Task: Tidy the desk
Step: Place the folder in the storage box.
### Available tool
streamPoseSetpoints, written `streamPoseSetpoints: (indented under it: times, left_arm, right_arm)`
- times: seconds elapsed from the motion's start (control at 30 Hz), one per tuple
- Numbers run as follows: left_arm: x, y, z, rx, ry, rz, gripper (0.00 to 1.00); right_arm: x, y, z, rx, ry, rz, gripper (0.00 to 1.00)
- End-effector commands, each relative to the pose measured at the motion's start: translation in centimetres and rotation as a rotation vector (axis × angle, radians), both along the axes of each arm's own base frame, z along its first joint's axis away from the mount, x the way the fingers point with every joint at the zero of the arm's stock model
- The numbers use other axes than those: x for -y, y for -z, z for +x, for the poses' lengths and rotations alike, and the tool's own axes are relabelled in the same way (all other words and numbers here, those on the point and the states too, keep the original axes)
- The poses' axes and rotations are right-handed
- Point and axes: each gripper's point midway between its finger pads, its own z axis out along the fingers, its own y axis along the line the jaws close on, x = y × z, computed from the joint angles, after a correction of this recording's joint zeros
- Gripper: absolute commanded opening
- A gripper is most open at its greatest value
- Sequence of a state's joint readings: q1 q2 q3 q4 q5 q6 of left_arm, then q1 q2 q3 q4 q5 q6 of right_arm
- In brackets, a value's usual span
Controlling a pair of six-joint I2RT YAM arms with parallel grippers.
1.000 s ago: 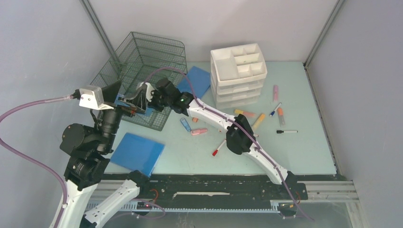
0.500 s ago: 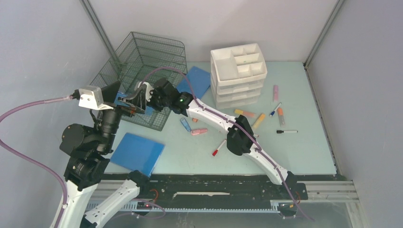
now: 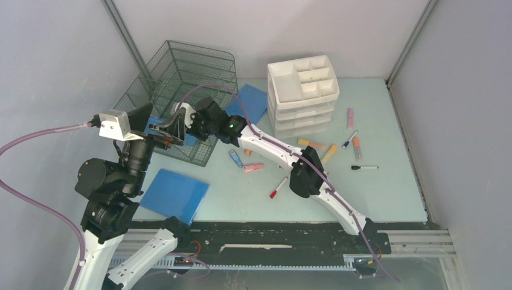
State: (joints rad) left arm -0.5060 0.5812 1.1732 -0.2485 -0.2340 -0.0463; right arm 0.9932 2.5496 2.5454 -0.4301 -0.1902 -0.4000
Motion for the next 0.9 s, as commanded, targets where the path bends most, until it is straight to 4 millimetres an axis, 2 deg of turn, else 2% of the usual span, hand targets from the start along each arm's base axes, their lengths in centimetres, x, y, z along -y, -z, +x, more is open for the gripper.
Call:
streamPoseSetpoints:
  times: [0.0, 0.1, 0.27, 0.37, 0.6, 0.87]
  left_arm:
    - [-0.1, -0.4, -0.1, 0.020, 0.000, -0.020, 1.00]
    - [-0.1, -0.5, -0.2, 0.022, 0.003, -0.021, 1.00]
    - [-0.1, -0.4, -0.1, 0.021, 0.000, -0.022, 1.00]
    - [-0.1, -0.4, -0.1, 0.021, 0.001, -0.022, 1.00]
    - [-0.1, -0.4, 0.0, 0.018, 0.001, -0.020, 1.00]
    - [-0.1, -0.4, 0.0, 0.019, 0.000, -0.020, 1.00]
  right_arm:
    - [0.1, -8.9, -0.8, 0.110, 0.000, 0.130, 0.03]
    - [0.0, -8.2, -0.8, 0.109, 0.001, 0.121, 0.09]
    - [-0.3, -6.8, -0.6, 0.103, 0.007, 0.105, 0.13]
    - [-0.3, -6.4, -0.4, 0.106, 0.012, 0.103, 0.21]
    - [-0.5, -6.6, -0.5, 0.097, 0.011, 0.116, 0.37]
    - [-0.5, -7.3, -1.1, 0.071, -0.004, 0.133, 0.42]
